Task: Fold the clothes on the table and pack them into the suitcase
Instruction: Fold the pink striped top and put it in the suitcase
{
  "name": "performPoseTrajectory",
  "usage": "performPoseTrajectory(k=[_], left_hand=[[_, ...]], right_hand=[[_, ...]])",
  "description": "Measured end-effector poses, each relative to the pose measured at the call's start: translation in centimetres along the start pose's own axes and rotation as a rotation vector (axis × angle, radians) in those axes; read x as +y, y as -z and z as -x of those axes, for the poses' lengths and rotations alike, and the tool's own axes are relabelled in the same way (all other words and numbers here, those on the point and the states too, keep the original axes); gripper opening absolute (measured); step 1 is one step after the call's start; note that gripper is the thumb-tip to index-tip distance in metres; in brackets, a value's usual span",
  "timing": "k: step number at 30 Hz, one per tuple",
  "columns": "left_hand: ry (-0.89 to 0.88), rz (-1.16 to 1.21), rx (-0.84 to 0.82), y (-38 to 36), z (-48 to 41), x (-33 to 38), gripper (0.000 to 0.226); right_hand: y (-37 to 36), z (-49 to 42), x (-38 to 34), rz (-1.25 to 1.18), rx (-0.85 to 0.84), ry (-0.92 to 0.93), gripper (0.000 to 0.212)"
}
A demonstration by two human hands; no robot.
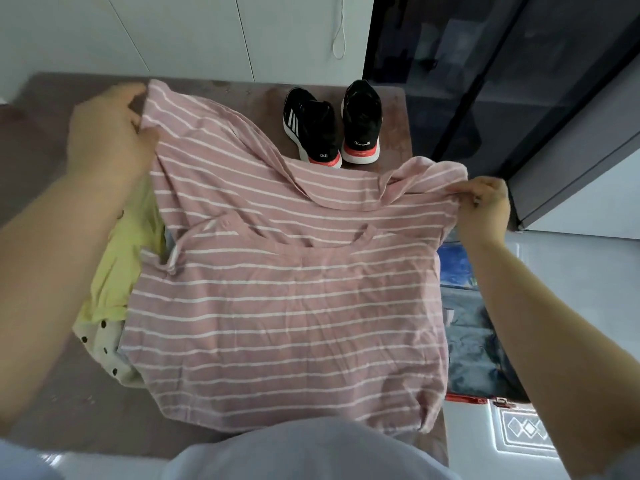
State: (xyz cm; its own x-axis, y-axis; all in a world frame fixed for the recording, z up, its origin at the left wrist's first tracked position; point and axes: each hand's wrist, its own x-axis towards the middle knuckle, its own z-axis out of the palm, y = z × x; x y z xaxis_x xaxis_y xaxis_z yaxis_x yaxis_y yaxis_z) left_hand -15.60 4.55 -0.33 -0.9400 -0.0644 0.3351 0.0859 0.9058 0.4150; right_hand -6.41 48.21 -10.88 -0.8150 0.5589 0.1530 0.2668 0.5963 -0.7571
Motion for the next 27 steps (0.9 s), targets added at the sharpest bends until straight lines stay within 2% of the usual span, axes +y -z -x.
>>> performPoseTrajectory(k=[2, 4, 6, 8, 10, 13, 16, 19, 21, 22, 25, 27], left_hand=[[0.008, -0.047, 0.026, 0.7, -0.3, -0.2, 0.048], [0.014, -0.075, 0.037, 0.9, -0.5, -0.6, 0.050], [0.048, -0.103, -0.004, 0.6, -0.2, -0.9, 0.054], [0.080, -0.124, -0.045, 0.2, 0.5, -1.1, 0.059], [0.086, -0.126, -0.065, 0.2, 1.1, -0.8, 0.061], [0.007, -0.203, -0.058, 0.1, 2.3, 0.6, 0.062], [-0.322, -0.264, -0.074, -1.1, 4.3, 2.1, 0.058], [-0.535, -0.261, -0.169, -2.2, 4.9, 3.2, 0.049], [-0.569, -0.246, -0.227, -2.6, 4.1, 4.0, 0.045], [-0.579, -0.236, -0.249, -2.9, 3.6, 4.4, 0.043], [-0.563, -0.267, -0.313, -3.9, 2.6, 5.4, 0.044], [-0.524, -0.383, -0.381, -4.8, 1.8, 5.5, 0.049]], right_hand=[[-0.7, 0.1, 0.1, 0.050, -0.150, -0.015, 0.031], [-1.4, 0.8, -0.2, 0.146, -0.384, -0.075, 0.047], [-2.1, 2.5, -0.6, 0.374, -0.559, -0.074, 0.056], [-2.8, 4.2, -1.3, 0.494, -0.642, 0.035, 0.048], [-3.4, 4.9, -2.3, 0.485, -0.695, 0.130, 0.038], [-4.2, 5.1, -3.7, 0.430, -0.680, 0.207, 0.032], [-4.7, 5.5, -5.0, 0.452, -0.563, 0.283, 0.035], [-5.9, 5.2, -6.4, 0.518, -0.468, 0.380, 0.054], [-6.9, 4.7, -7.2, 0.665, -0.480, 0.483, 0.069], [-7.5, 4.4, -7.5, 0.736, -0.493, 0.541, 0.070], [-8.5, 3.8, -7.9, 0.834, -0.427, 0.718, 0.047], [-8.5, 2.9, -8.6, 0.817, -0.400, 0.816, 0.033]])
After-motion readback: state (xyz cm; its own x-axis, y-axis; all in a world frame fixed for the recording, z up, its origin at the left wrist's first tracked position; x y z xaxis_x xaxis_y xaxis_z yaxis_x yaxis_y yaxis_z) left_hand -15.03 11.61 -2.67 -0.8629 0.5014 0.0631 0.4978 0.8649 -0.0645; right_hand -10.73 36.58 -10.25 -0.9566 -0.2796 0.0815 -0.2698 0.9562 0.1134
